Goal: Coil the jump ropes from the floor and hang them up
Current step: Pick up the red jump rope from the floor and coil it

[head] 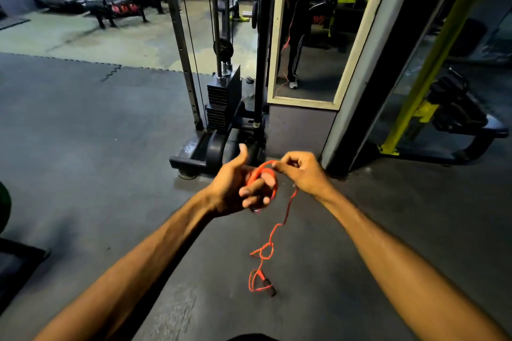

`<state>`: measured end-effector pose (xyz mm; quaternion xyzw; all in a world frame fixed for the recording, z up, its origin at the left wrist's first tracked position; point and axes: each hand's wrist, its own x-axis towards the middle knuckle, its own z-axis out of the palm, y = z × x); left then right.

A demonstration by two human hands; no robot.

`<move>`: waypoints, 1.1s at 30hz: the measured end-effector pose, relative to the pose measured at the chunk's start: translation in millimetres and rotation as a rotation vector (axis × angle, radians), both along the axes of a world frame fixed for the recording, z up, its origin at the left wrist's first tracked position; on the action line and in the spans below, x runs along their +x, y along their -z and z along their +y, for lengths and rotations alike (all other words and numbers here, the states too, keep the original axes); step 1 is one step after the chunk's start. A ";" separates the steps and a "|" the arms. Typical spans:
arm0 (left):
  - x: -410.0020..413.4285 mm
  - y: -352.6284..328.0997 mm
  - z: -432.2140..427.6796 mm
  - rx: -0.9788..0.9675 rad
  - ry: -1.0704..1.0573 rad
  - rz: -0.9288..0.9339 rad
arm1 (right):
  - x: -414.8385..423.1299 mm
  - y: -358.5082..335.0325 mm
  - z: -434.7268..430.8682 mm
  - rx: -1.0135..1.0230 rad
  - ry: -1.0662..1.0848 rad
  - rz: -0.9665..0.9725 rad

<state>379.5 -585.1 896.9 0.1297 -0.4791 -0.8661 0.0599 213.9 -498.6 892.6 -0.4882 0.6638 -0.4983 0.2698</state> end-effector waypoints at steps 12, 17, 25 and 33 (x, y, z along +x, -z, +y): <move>0.2 29.0 4.0 -0.639 -0.110 -0.284 | 14.7 -52.9 12.6 0.111 -0.426 0.258; -2.1 3.0 5.7 0.015 0.048 0.063 | -7.8 -7.0 -1.3 0.024 -0.063 -0.153; -8.1 20.3 3.1 -0.349 -0.318 -0.079 | 54.2 24.6 24.3 0.477 -0.549 0.463; 3.6 12.3 5.7 -0.061 0.084 -0.082 | 4.8 -15.8 5.2 0.118 -0.186 0.011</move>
